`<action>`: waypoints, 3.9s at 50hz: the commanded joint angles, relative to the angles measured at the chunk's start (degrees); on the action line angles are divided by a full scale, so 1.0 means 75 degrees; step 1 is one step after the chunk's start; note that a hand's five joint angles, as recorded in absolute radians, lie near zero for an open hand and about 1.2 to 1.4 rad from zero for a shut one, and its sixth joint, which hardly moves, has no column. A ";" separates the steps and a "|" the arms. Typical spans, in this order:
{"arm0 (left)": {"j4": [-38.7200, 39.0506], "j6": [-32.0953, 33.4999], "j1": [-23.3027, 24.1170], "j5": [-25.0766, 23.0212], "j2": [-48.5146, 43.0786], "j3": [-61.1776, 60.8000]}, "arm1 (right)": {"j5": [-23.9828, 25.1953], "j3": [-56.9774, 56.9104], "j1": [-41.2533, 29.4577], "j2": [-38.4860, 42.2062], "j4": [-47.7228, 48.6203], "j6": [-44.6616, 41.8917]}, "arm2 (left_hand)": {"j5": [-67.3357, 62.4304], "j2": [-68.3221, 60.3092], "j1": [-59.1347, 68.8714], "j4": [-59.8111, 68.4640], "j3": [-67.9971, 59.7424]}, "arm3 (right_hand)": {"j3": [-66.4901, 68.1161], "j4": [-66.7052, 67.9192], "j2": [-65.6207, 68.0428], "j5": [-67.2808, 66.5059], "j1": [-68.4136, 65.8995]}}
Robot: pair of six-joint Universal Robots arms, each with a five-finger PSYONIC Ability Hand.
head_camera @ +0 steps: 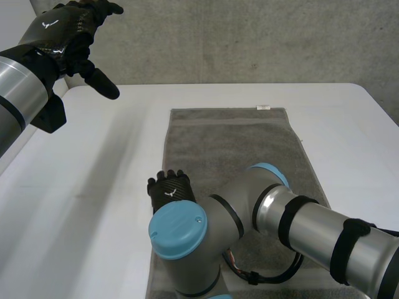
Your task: Fold the laundry
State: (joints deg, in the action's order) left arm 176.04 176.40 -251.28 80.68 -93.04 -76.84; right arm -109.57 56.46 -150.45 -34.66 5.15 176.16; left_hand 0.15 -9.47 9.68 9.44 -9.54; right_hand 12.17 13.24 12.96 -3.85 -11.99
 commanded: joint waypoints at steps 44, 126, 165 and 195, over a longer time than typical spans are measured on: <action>0.0012 0.0012 0.0480 0.0000 -0.0544 -0.0289 | 0.5503 0.5093 0.5834 -0.4249 -0.1097 -0.5066 | -0.0093 -0.0145 0.0116 0.0148 -0.0135 | -0.0289 -0.0432 -0.0394 0.0513 0.0265; 0.0023 0.0023 0.0586 -0.0012 -0.0579 -0.0278 | 0.5128 0.5421 0.7955 -0.2996 0.2021 -0.3941 | -0.0138 -0.0189 0.0161 0.0192 -0.0180 | -0.0289 -0.0432 -0.0394 0.0513 0.0265; 0.0023 0.0035 0.0586 -0.0012 -0.0556 -0.0278 | 0.4707 0.5538 0.6713 -0.3182 0.1997 -0.3332 | -0.0138 -0.0189 0.0161 0.0192 -0.0180 | -0.0289 -0.0432 -0.0394 0.0513 0.0265; 0.0012 0.0035 0.0586 -0.0012 -0.0544 -0.0266 | 0.4707 0.5163 0.5529 -0.3790 0.2009 -0.2045 | -0.0138 -0.0189 0.0161 0.0192 -0.0180 | 0.9044 0.8901 0.8939 -0.8821 -0.9068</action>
State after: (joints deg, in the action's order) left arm 176.22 176.66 -246.89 80.59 -97.10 -78.76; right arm -74.03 96.71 -108.81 -59.14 20.25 155.21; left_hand 0.15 -9.53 9.68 9.54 -9.55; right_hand 66.24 67.36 66.97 -54.59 -54.61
